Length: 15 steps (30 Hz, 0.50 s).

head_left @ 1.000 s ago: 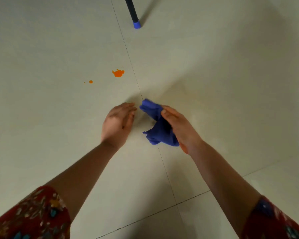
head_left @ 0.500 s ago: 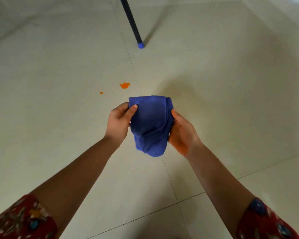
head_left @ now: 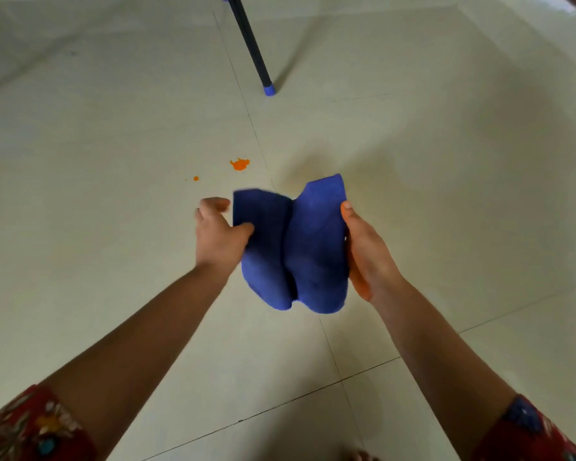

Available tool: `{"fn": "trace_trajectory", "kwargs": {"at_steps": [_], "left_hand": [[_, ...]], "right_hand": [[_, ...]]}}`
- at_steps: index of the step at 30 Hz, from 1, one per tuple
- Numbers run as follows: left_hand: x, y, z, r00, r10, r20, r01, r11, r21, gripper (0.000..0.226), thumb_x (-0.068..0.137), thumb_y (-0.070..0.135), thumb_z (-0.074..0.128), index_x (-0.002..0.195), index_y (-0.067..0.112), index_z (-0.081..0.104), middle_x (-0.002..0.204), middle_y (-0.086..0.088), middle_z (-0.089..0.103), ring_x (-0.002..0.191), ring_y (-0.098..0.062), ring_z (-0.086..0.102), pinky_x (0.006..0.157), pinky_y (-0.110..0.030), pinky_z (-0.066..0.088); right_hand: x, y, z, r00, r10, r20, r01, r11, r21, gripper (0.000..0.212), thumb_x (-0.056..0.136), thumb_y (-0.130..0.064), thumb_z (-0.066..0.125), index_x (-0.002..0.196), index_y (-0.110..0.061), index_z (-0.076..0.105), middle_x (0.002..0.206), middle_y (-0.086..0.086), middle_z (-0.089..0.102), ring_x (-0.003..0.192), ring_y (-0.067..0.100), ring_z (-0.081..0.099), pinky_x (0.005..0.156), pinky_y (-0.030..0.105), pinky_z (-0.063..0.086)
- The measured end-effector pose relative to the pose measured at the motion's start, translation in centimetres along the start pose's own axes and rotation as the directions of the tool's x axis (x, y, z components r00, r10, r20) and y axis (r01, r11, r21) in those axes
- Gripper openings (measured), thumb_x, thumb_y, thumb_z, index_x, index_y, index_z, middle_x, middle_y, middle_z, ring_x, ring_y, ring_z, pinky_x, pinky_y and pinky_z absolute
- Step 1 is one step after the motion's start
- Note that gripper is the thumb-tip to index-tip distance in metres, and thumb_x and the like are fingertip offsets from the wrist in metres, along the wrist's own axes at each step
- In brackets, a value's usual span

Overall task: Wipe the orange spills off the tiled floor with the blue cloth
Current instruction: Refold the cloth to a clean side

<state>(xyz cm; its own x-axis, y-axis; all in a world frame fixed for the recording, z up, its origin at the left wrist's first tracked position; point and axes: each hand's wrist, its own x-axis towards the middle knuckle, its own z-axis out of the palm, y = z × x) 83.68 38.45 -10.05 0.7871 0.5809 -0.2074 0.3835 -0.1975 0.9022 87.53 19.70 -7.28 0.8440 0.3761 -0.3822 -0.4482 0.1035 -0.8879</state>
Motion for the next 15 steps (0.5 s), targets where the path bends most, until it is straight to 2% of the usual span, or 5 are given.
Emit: {"fn": "trace_trajectory", "kwargs": {"at_steps": [3, 6, 9, 11, 15], "left_hand": [[0.0, 1.1, -0.6, 0.927, 0.192, 0.321, -0.154, 0.978, -0.142, 0.073, 0.068, 0.013, 0.061, 0.136, 0.024, 0.036, 0.135, 0.013, 0.038, 0.119, 0.011, 0.039, 0.093, -0.004, 0.031], [0.0, 3.0, -0.8, 0.693, 0.200, 0.692, -0.103, 0.978, -0.180, 0.039, 0.076, 0.016, 0.057, 0.115, 0.018, 0.063, 0.111, 0.010, 0.067, 0.103, 0.002, 0.060, 0.088, -0.010, 0.043], [0.4, 3.4, -1.0, 0.766, 0.187, 0.615, -0.042, 0.969, -0.243, 0.018, 0.087, 0.016, 0.061, 0.101, 0.004, 0.067, 0.094, -0.003, 0.069, 0.089, -0.011, 0.064, 0.083, -0.020, 0.048], [0.7, 3.0, -1.0, 0.892, 0.156, 0.424, -0.079, 0.978, -0.194, 0.017, 0.095, 0.015, 0.056, 0.097, -0.001, 0.061, 0.088, -0.007, 0.062, 0.083, -0.014, 0.057, 0.080, -0.028, 0.045], [1.5, 1.8, -1.8, 0.965, 0.078, 0.252, -0.159, 0.935, 0.318, 0.026, 0.100, 0.028, 0.044, 0.100, 0.003, 0.047, 0.090, -0.011, 0.055, 0.084, -0.025, 0.050, 0.072, -0.034, 0.037]], "right_hand": [[0.6, -0.3, -1.4, 0.996, 0.079, 0.044, -0.066, 0.970, -0.233, 0.037, 0.102, -0.039, 0.043, 0.105, -0.012, 0.067, 0.100, 0.000, 0.071, 0.094, 0.011, 0.066, 0.087, 0.030, 0.049], [0.9, -1.5, -1.6, 0.986, 0.114, 0.123, -0.087, 0.974, -0.208, 0.033, 0.100, -0.031, 0.047, 0.109, -0.006, 0.067, 0.103, 0.007, 0.070, 0.096, 0.016, 0.066, 0.090, 0.033, 0.049], [1.4, -0.7, -3.9, 0.948, 0.242, 0.207, -0.278, 0.946, 0.165, 0.055, 0.083, -0.050, 0.057, 0.121, -0.011, 0.065, 0.120, 0.013, 0.064, 0.111, 0.026, 0.060, 0.098, 0.041, 0.045], [0.9, 1.9, -4.9, 0.892, 0.405, 0.201, -0.417, 0.909, 0.018, 0.064, 0.074, -0.055, 0.070, 0.121, -0.013, 0.065, 0.123, 0.014, 0.058, 0.113, 0.030, 0.055, 0.095, 0.044, 0.045], [0.3, 5.2, -4.5, 0.900, 0.405, 0.158, -0.414, 0.910, 0.031, 0.057, 0.076, -0.029, 0.071, 0.130, -0.018, 0.056, 0.127, 0.003, 0.065, 0.116, 0.022, 0.062, 0.101, 0.046, 0.046]]}}
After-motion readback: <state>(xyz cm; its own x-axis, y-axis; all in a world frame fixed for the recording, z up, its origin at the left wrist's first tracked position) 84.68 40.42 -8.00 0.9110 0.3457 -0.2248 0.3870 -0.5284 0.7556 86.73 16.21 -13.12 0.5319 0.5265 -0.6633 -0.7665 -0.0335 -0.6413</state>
